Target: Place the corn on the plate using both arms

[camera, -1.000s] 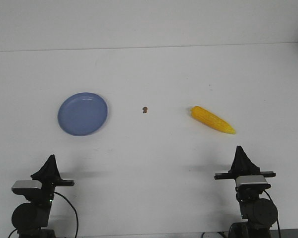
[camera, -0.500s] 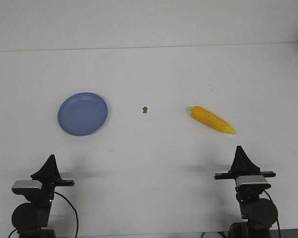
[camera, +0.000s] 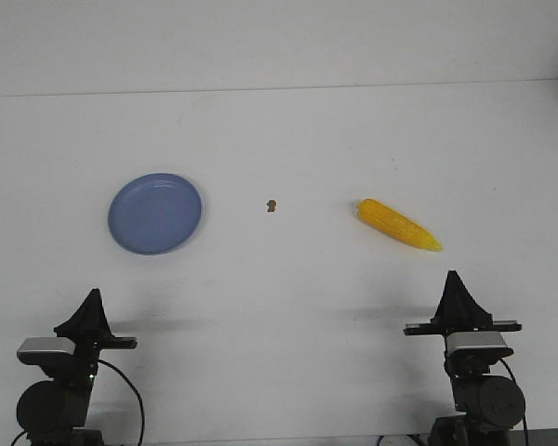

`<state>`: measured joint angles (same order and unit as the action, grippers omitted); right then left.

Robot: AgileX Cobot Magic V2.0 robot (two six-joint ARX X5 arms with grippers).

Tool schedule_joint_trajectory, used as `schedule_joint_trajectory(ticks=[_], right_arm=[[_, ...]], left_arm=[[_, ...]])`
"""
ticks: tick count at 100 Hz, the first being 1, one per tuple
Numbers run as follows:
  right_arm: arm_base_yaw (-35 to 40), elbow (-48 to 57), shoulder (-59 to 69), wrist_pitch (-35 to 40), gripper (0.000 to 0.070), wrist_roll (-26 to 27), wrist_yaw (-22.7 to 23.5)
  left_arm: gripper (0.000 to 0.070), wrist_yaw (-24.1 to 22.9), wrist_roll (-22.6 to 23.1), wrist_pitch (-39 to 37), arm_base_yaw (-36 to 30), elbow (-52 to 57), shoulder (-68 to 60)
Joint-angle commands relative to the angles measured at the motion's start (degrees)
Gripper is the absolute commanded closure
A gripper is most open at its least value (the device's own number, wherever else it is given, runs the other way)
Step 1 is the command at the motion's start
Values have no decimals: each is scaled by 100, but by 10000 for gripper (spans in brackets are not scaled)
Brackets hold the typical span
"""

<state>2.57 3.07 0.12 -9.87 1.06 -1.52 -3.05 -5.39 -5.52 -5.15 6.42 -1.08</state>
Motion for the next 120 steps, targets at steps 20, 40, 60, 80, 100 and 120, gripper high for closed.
schedule_joint_trajectory(ticks=[20, 40, 60, 80, 100, 120], right_arm=[[4, 1261, 363, 1270, 681, 111, 0], [4, 2522, 1193, 2409, 681, 111, -2], [4, 3904, 2382, 3941, 681, 109, -2], [9, 4767, 3296, 4776, 681, 109, 20], [9, 4905, 3620, 4896, 681, 111, 450], [9, 4905, 3630, 4894, 681, 109, 514]], left_arm=[[685, 7, -302, 1012, -11, 1421, -796], [685, 7, -308, 2083, -11, 2734, -1775], [685, 7, -219, 2885, -11, 3875, -2699], [685, 7, -219, 3821, -11, 4695, -3512], [685, 118, -223, 4199, -11, 4927, -3904], [685, 310, -216, 4247, -11, 4927, -3880]])
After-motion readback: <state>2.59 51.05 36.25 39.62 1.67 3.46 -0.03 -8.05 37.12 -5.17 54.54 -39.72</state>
